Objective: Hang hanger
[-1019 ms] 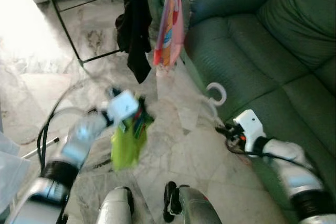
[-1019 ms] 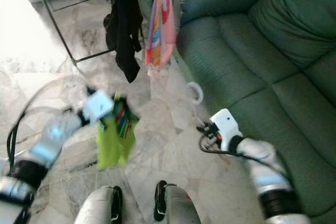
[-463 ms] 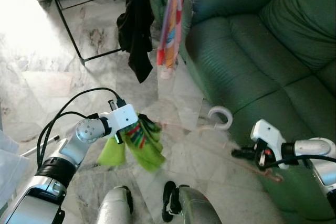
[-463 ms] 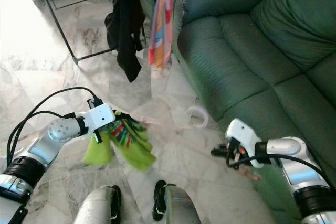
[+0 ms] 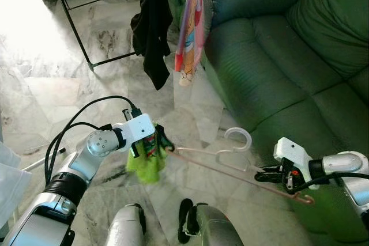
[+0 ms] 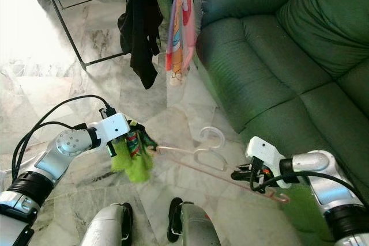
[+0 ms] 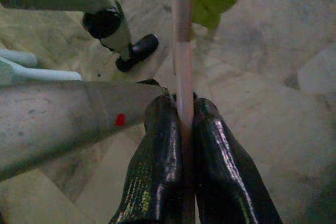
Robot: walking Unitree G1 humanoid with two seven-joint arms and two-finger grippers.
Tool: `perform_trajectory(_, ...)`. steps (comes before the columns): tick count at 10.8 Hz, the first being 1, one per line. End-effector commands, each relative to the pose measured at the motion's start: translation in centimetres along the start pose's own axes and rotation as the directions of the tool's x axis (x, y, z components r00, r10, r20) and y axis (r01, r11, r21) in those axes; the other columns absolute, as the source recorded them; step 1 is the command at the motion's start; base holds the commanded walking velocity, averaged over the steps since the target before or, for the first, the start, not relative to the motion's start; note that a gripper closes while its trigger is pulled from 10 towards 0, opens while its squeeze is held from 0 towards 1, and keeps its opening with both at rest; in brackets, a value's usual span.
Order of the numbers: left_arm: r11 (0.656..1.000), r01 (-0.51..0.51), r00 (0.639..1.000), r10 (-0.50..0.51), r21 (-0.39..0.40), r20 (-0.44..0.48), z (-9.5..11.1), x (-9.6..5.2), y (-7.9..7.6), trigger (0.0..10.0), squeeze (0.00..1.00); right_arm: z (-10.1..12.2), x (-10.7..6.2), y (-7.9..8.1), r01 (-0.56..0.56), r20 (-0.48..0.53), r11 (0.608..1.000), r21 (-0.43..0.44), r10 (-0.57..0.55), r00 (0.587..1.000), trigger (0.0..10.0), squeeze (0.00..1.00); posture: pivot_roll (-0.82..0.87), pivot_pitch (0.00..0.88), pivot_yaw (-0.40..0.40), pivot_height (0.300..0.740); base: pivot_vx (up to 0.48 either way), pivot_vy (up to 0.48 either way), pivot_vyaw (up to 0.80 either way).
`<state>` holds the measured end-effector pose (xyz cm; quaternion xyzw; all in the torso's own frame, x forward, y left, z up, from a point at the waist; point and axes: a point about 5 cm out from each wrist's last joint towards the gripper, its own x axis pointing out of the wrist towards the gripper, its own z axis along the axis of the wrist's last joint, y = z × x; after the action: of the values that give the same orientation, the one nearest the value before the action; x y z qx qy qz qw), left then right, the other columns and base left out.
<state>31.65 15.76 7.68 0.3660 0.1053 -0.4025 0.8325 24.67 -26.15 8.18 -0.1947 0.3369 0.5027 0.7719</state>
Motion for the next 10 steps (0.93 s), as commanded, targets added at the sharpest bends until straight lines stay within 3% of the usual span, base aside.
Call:
perform_trajectory(1, 1.0, 0.02, 0.999, -0.021, 0.004, 0.035, 0.8, 0.1, -0.2, 10.0, 0.0, -0.4, 0.1, 0.0, 0.018, -0.027, 1.0, -0.012, -0.018, 0.999, 10.0, 0.0, 0.05, 0.186, -0.122, 0.74, 0.0, 0.0, 0.0)
perform_trajectory(8, 0.997, 0.076, 0.984, -0.08, 0.031, 0.157, 4.4, 0.5, -1.8, 10.0, 0.0, -0.2, 2.5, -1.5, 0.139, 0.025, 0.99, -0.011, -0.139, 0.99, 10.0, 0.0, 0.06, 0.188, -0.132, 0.74, 0.0, 0.0, 0.0)
perform_trajectory(10, 0.995, 0.09, 0.967, -0.1, 0.052, 0.232, 6.5, 0.9, -2.7, 10.0, 0.0, 0.7, 3.9, -2.6, 0.275, 0.105, 0.958, 0.08, -0.283, 0.953, 10.0, 0.0, 0.06, 0.189, -0.135, 0.74, 0.0, 0.0, 0.0)
